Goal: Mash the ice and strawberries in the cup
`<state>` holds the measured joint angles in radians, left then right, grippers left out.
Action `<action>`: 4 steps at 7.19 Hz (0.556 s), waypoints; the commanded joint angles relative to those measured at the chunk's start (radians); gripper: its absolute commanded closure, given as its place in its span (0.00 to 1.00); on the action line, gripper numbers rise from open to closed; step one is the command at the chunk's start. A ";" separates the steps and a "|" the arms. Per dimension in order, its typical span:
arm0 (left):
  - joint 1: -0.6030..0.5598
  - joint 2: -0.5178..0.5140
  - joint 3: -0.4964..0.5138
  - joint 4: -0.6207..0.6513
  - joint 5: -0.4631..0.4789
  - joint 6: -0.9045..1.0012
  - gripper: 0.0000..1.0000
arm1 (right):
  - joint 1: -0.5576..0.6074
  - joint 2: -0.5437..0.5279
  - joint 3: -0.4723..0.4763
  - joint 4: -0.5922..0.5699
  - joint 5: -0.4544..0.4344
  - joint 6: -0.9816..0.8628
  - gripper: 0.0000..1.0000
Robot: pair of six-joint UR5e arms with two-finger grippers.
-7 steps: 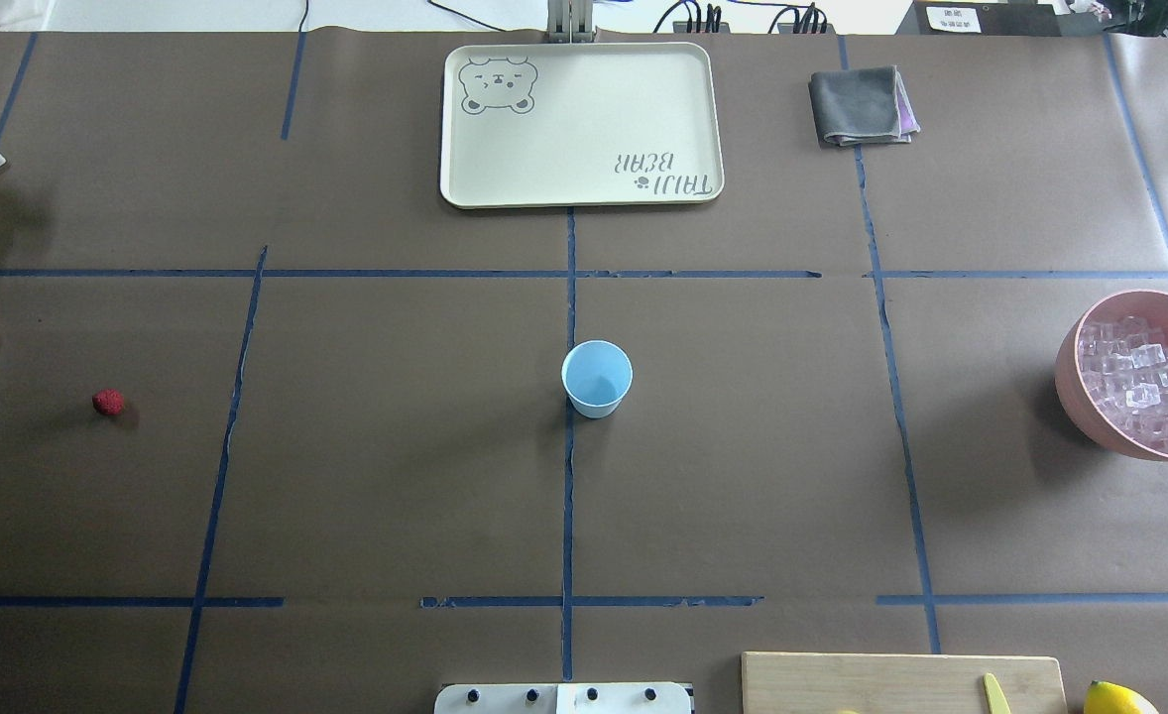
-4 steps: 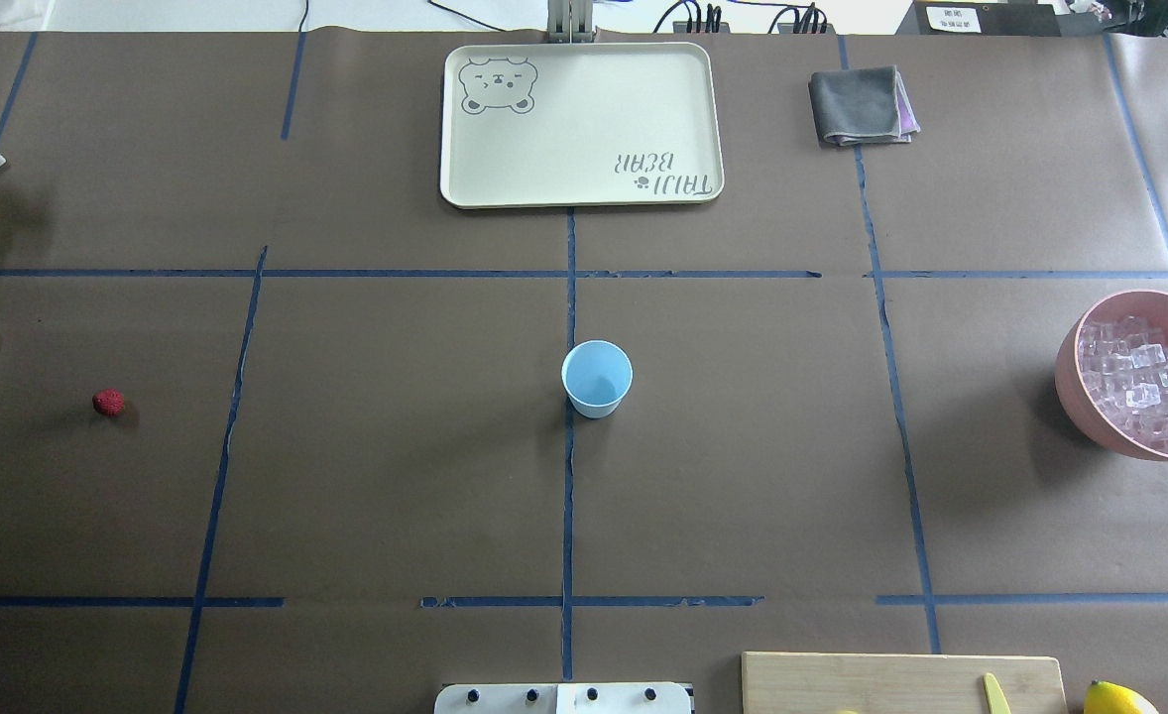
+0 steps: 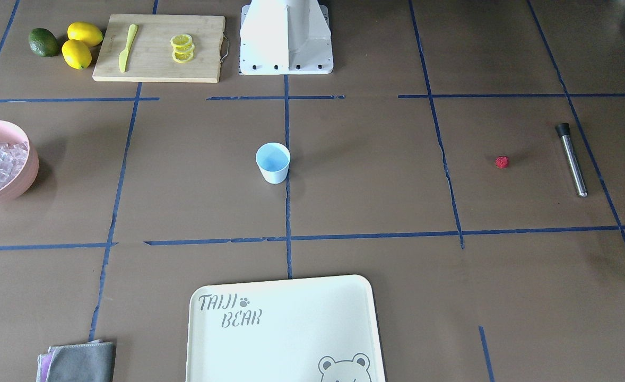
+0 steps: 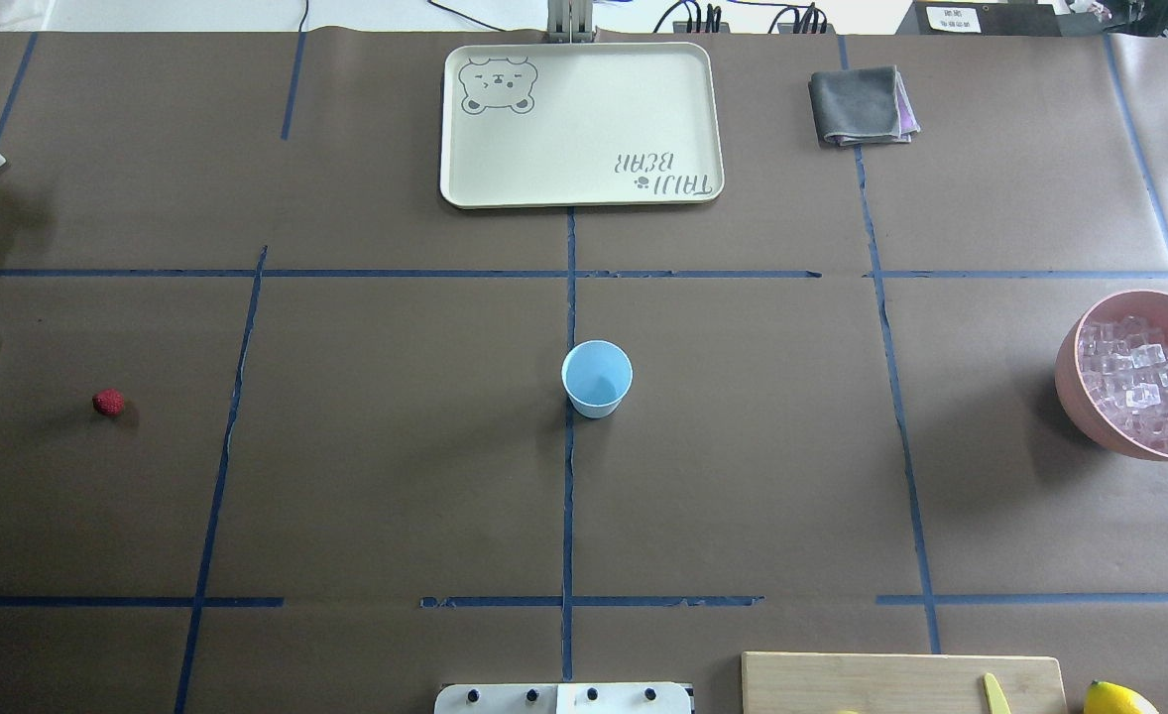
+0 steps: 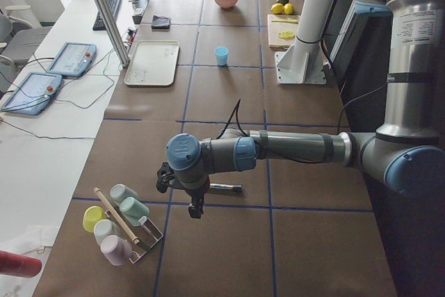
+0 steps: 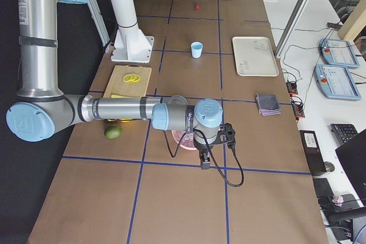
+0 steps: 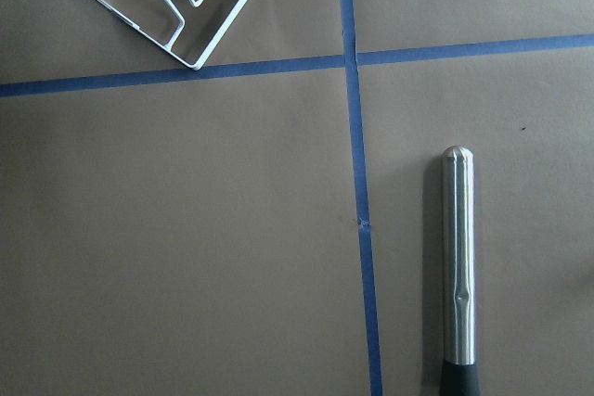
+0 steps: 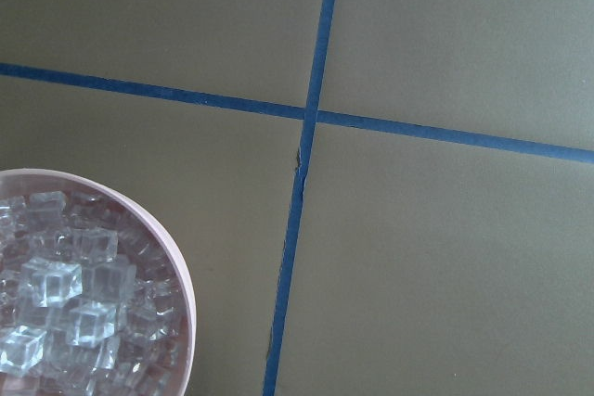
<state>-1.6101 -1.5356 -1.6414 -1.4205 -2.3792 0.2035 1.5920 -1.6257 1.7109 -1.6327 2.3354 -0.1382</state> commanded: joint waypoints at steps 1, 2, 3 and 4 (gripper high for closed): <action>-0.001 -0.001 -0.005 0.000 -0.002 -0.001 0.00 | -0.086 -0.002 0.125 -0.001 -0.005 0.209 0.00; -0.001 0.000 -0.003 0.000 -0.002 -0.001 0.00 | -0.149 -0.005 0.180 0.025 -0.005 0.371 0.00; -0.001 0.000 -0.005 0.000 -0.002 -0.001 0.00 | -0.220 -0.009 0.228 0.069 -0.005 0.560 0.01; -0.001 0.000 -0.005 0.000 0.000 -0.001 0.00 | -0.295 -0.016 0.230 0.145 -0.013 0.712 0.01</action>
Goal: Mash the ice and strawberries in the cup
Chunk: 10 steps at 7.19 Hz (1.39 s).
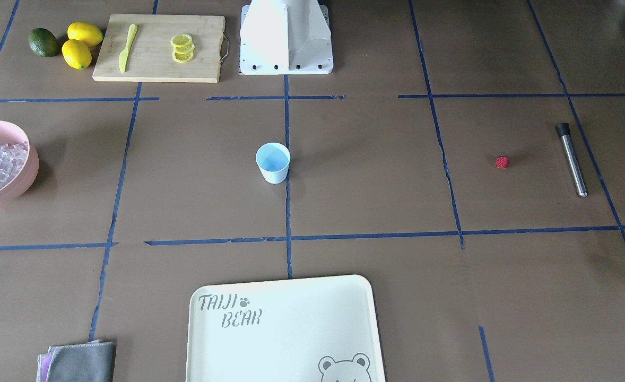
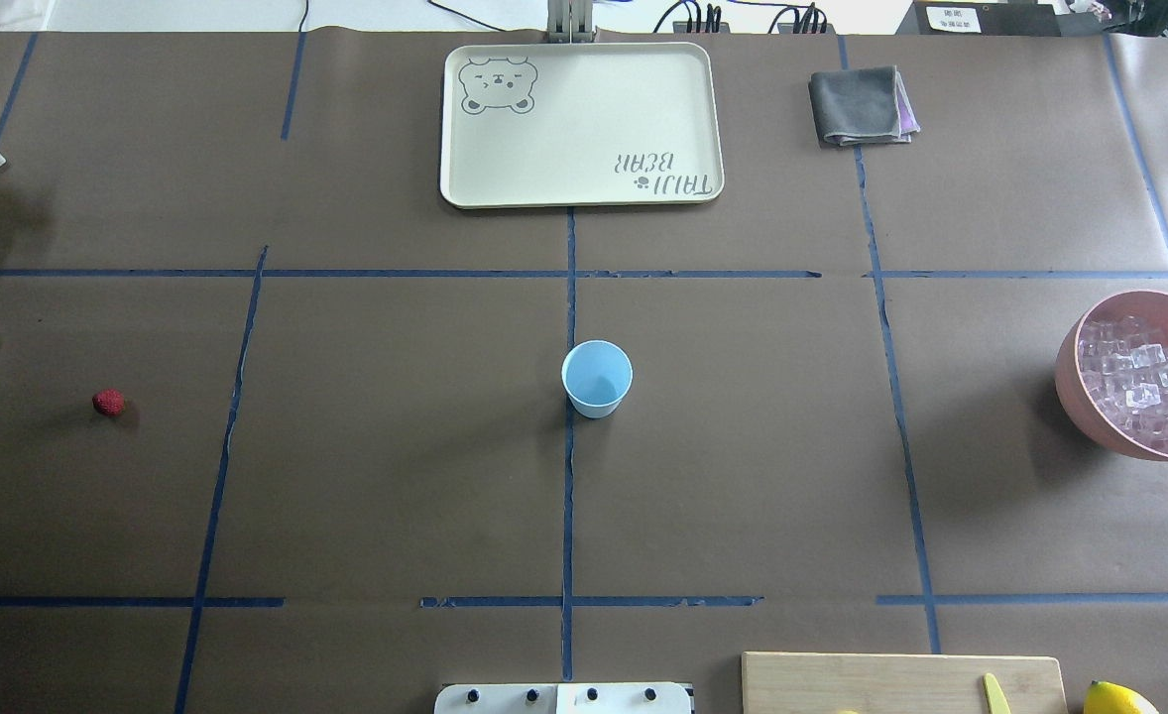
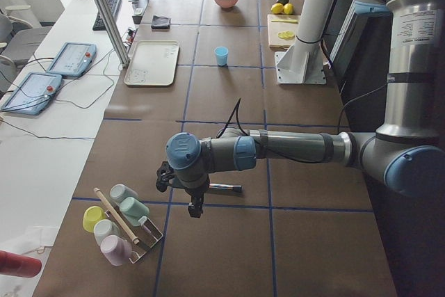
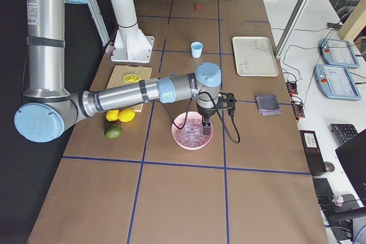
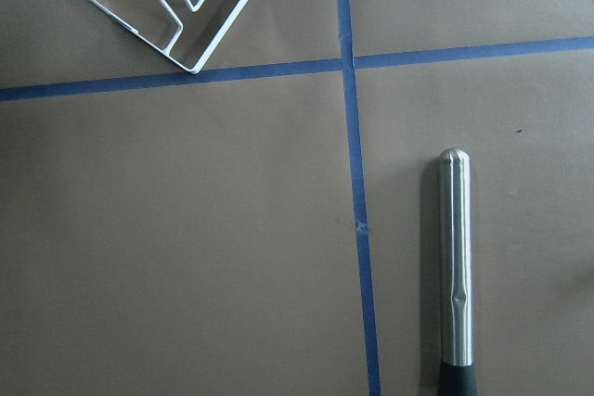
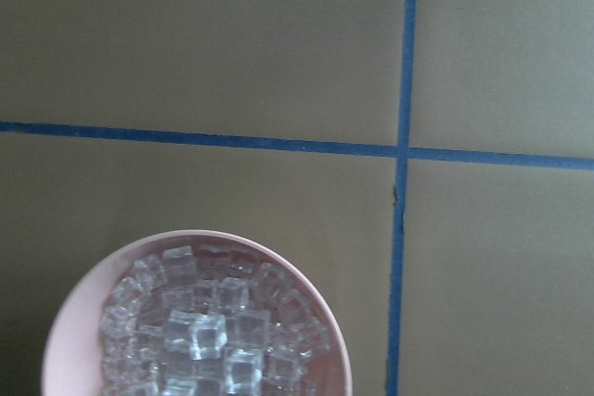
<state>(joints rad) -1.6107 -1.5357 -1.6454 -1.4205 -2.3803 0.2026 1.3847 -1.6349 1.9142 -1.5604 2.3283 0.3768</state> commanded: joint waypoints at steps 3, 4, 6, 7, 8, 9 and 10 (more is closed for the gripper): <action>0.000 -0.004 -0.001 0.000 0.001 0.000 0.00 | -0.225 -0.089 -0.001 0.281 -0.106 0.422 0.01; 0.000 -0.004 -0.001 0.000 0.000 0.000 0.00 | -0.255 -0.094 -0.035 0.284 -0.107 0.419 0.01; 0.000 -0.007 -0.004 0.000 0.001 -0.002 0.00 | -0.277 -0.094 -0.052 0.283 -0.107 0.421 0.20; 0.000 -0.009 -0.004 0.000 0.001 -0.002 0.00 | -0.283 -0.094 -0.058 0.283 -0.104 0.412 0.19; 0.000 -0.010 -0.004 0.000 0.000 -0.002 0.00 | -0.291 -0.098 -0.061 0.283 -0.107 0.409 0.20; 0.000 -0.011 -0.004 0.000 0.000 -0.002 0.00 | -0.299 -0.106 -0.067 0.283 -0.112 0.407 0.21; 0.000 -0.011 -0.005 0.000 0.001 -0.002 0.00 | -0.302 -0.106 -0.073 0.283 -0.112 0.406 0.24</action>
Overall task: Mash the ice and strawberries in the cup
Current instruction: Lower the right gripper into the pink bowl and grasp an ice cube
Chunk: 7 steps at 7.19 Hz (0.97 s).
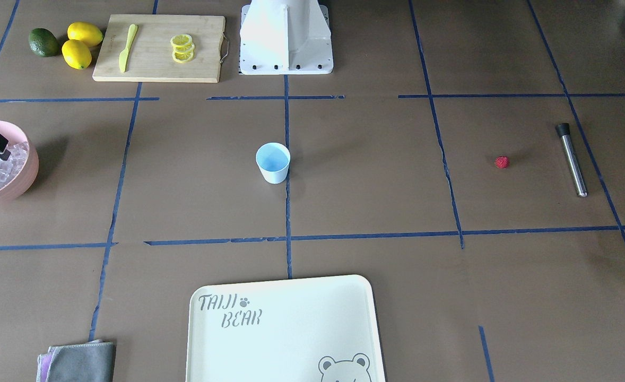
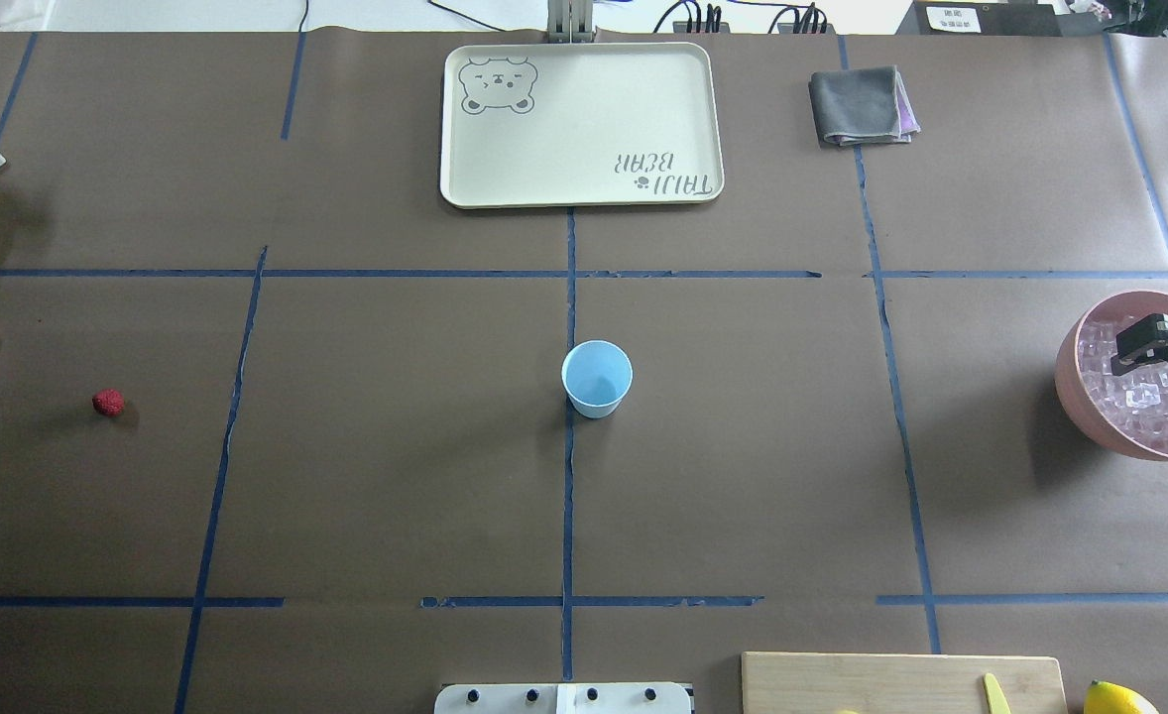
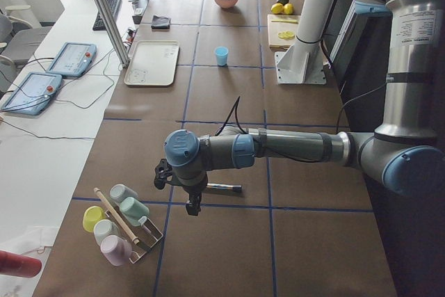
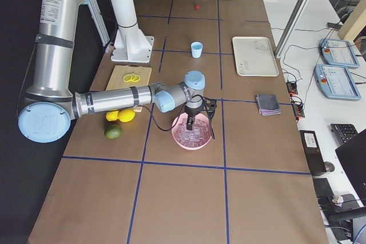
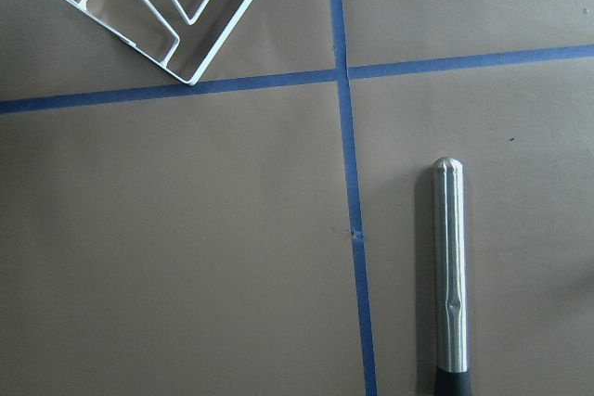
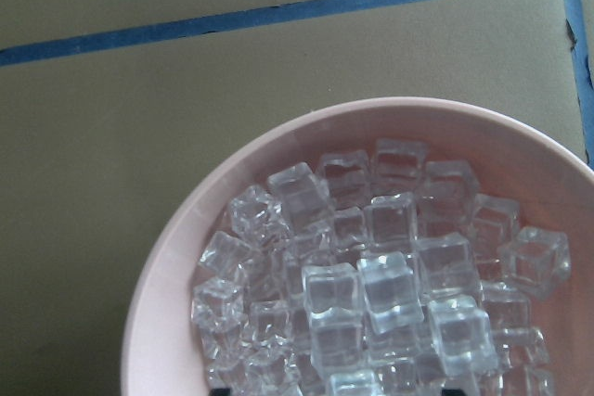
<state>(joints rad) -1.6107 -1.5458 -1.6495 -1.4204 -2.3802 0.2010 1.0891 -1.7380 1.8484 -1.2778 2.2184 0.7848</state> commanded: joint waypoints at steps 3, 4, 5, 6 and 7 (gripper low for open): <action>0.000 -0.002 -0.003 0.000 0.001 0.000 0.00 | -0.023 -0.003 -0.027 -0.001 0.000 -0.001 0.24; 0.000 -0.002 -0.003 0.000 0.001 0.000 0.00 | -0.029 -0.003 -0.035 0.000 0.000 -0.001 0.24; 0.000 -0.004 -0.003 0.000 0.001 0.000 0.00 | -0.029 -0.003 -0.038 0.000 0.000 -0.001 0.25; 0.000 -0.004 -0.003 0.000 0.001 -0.002 0.00 | -0.029 -0.003 -0.040 0.000 0.001 -0.001 0.27; 0.000 -0.005 -0.003 0.000 0.001 0.000 0.00 | -0.029 -0.003 -0.041 -0.001 0.004 -0.001 0.44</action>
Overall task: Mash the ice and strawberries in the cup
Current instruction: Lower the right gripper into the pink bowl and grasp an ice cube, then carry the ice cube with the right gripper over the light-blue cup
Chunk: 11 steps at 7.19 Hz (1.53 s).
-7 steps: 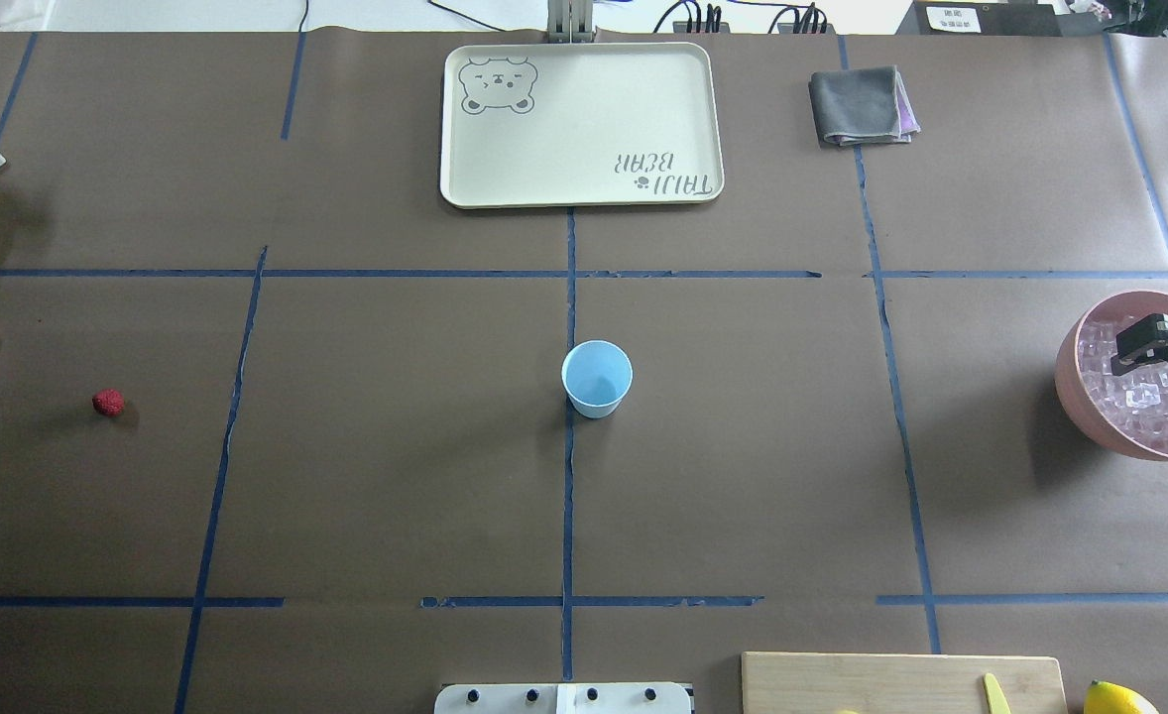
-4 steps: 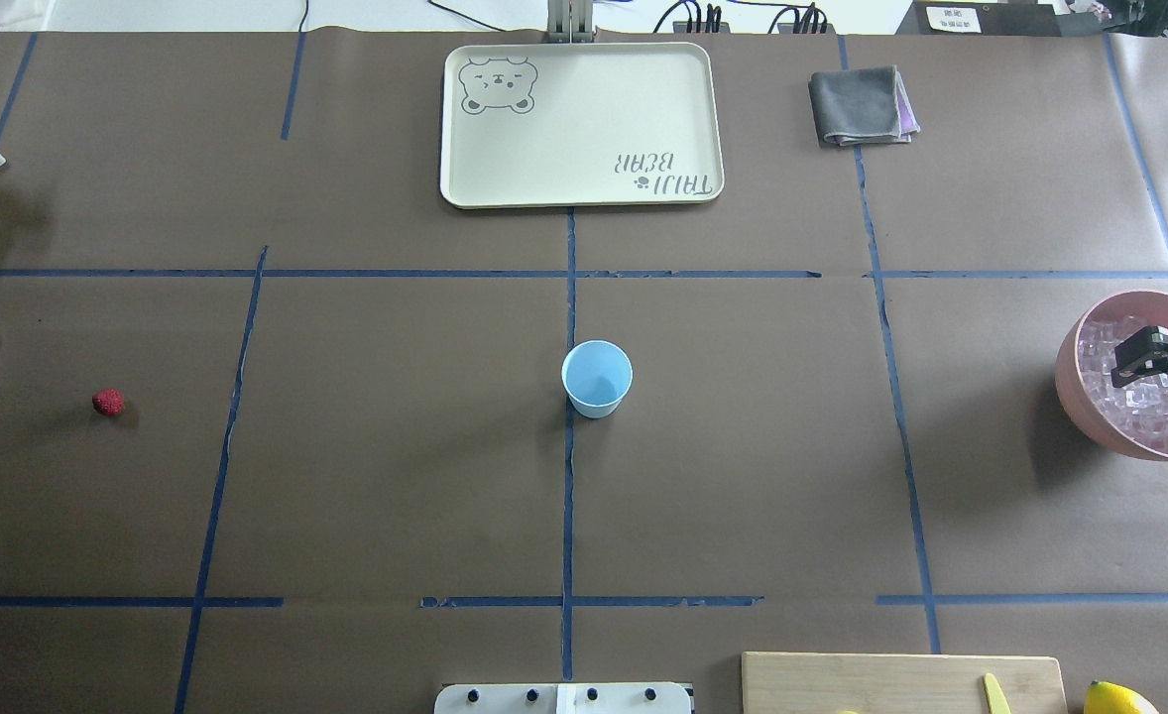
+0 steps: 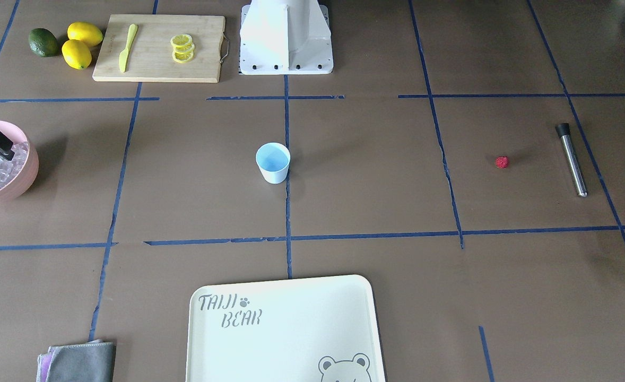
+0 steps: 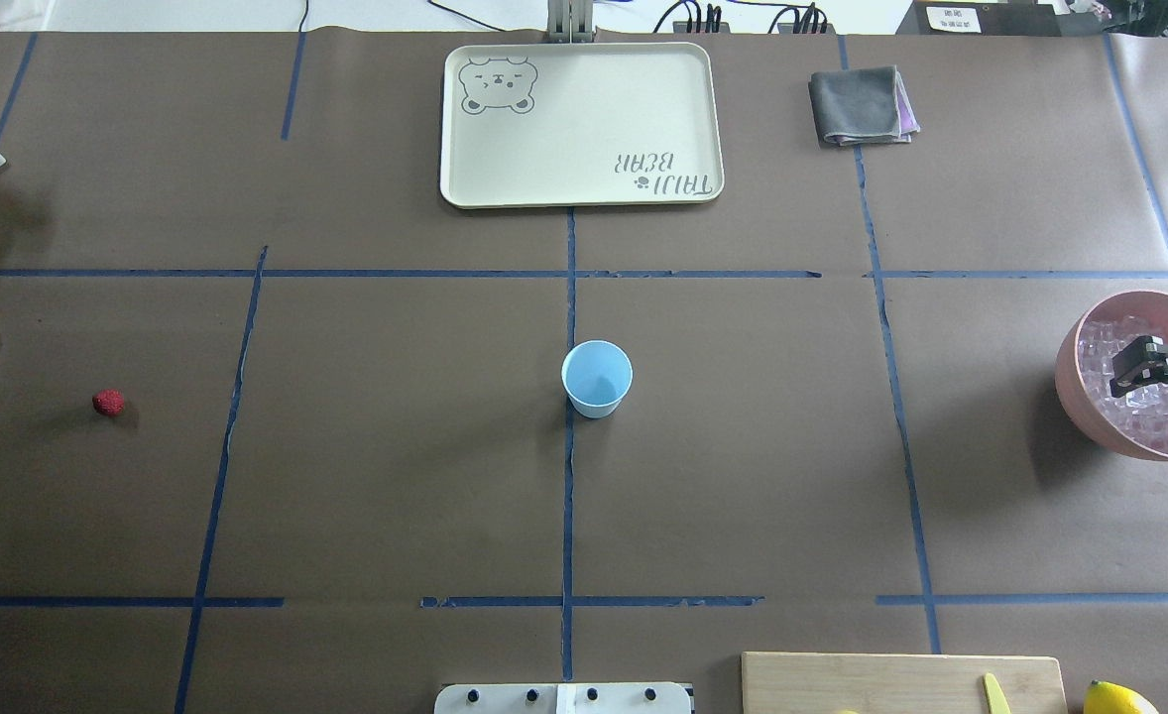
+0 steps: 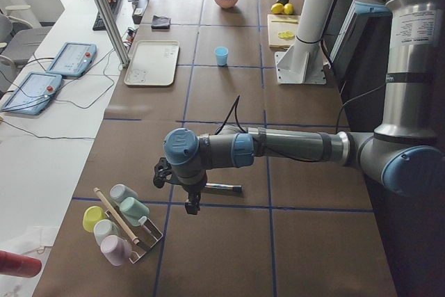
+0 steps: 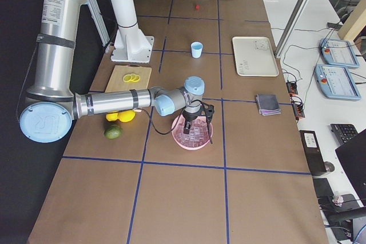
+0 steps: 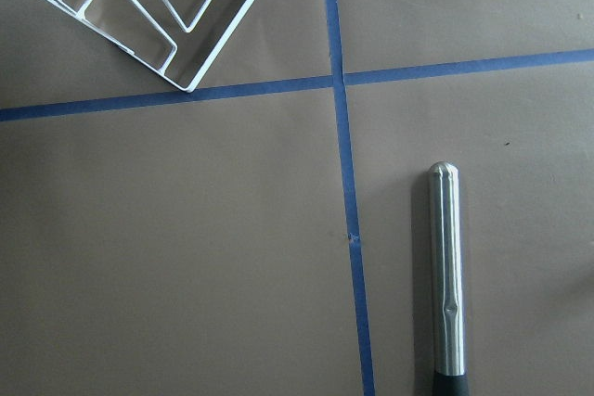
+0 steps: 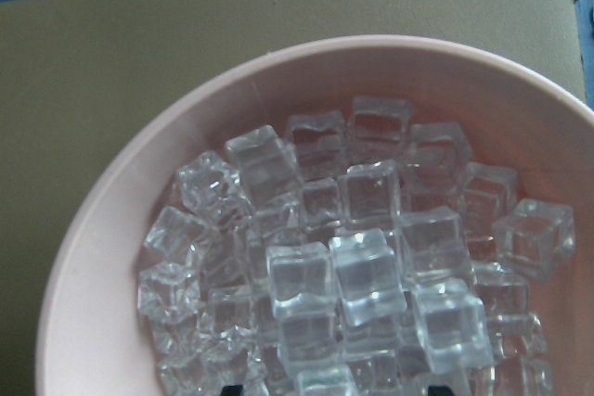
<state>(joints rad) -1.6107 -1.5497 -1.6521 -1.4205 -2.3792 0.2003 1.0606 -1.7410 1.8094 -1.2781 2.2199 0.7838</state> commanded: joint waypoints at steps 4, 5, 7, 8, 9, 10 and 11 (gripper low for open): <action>0.000 -0.001 0.000 0.000 0.000 -0.001 0.00 | 0.004 -0.003 0.022 0.000 0.012 -0.001 1.00; 0.000 -0.001 0.000 0.000 0.000 -0.001 0.00 | 0.021 -0.038 0.100 -0.004 0.012 -0.003 1.00; 0.000 -0.001 0.000 0.000 0.000 -0.001 0.00 | 0.088 -0.045 0.250 -0.088 0.014 -0.003 1.00; 0.000 -0.001 0.000 0.002 -0.002 -0.001 0.00 | 0.084 0.053 0.284 -0.201 0.012 -0.002 1.00; 0.000 -0.001 0.000 0.002 0.000 -0.001 0.00 | 0.041 0.225 0.284 -0.365 0.011 0.008 1.00; 0.000 -0.001 0.000 0.002 0.000 -0.001 0.00 | -0.058 0.475 0.271 -0.608 -0.009 0.015 1.00; 0.000 -0.001 0.000 0.000 0.000 -0.001 0.00 | -0.138 0.646 0.230 -0.744 -0.040 0.034 1.00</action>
<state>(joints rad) -1.6107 -1.5509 -1.6521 -1.4193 -2.3794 0.1994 1.0207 -1.3320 2.0721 -1.8132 2.2099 0.8000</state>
